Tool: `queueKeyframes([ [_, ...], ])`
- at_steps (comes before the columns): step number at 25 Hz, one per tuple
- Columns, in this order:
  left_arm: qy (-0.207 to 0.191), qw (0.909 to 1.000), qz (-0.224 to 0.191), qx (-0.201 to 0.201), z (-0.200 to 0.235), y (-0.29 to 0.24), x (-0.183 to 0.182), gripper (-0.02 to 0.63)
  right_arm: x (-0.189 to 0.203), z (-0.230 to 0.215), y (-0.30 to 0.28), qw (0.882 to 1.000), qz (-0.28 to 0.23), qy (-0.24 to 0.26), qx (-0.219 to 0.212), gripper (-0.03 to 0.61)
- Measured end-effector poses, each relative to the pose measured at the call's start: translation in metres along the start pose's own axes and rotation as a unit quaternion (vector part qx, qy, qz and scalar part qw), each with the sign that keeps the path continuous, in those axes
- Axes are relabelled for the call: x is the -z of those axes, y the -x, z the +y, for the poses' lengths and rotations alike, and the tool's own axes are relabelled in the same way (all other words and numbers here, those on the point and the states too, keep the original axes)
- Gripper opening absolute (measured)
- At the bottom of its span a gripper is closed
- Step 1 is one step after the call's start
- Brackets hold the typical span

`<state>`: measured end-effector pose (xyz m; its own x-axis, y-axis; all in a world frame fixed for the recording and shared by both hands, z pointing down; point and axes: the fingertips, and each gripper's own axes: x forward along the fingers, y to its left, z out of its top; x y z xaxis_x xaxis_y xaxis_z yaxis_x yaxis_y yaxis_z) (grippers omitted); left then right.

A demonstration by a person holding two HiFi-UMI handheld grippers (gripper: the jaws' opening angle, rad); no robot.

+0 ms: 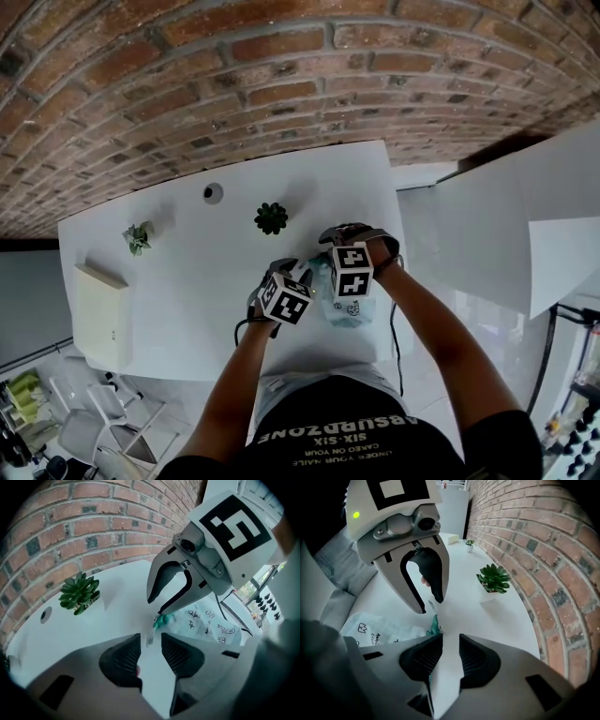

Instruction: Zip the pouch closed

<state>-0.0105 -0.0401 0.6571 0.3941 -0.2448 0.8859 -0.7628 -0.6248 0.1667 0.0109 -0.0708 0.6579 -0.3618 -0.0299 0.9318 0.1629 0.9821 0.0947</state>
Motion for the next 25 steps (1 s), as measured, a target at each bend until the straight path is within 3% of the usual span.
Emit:
queueKeyframes([
  [11, -0.035, 0.9986, 0.039, 0.003, 0.001, -0.015, 0.006, 0.107, -0.007, 0.008, -0.011, 0.995, 0.014, 0.092, -0.026, 0.050],
  [19, -0.036, 0.9987, 0.035, 0.002, 0.007, -0.015, 0.004, 0.043, -0.007, 0.016, -0.012, 0.976, 0.023, 0.212, -0.046, 0.044],
  [23, -0.022, 0.9992, 0.032, 0.001, 0.010, -0.016, 0.004, 0.031, -0.002, 0.019, -0.017, 0.973, 0.033, 0.223, -0.054, 0.012],
  [25, -0.036, 0.9988, 0.034, 0.001, 0.010, -0.015, 0.003, 0.029, -0.002, 0.019, -0.017, 0.977, 0.031, 0.201, -0.056, 0.005],
])
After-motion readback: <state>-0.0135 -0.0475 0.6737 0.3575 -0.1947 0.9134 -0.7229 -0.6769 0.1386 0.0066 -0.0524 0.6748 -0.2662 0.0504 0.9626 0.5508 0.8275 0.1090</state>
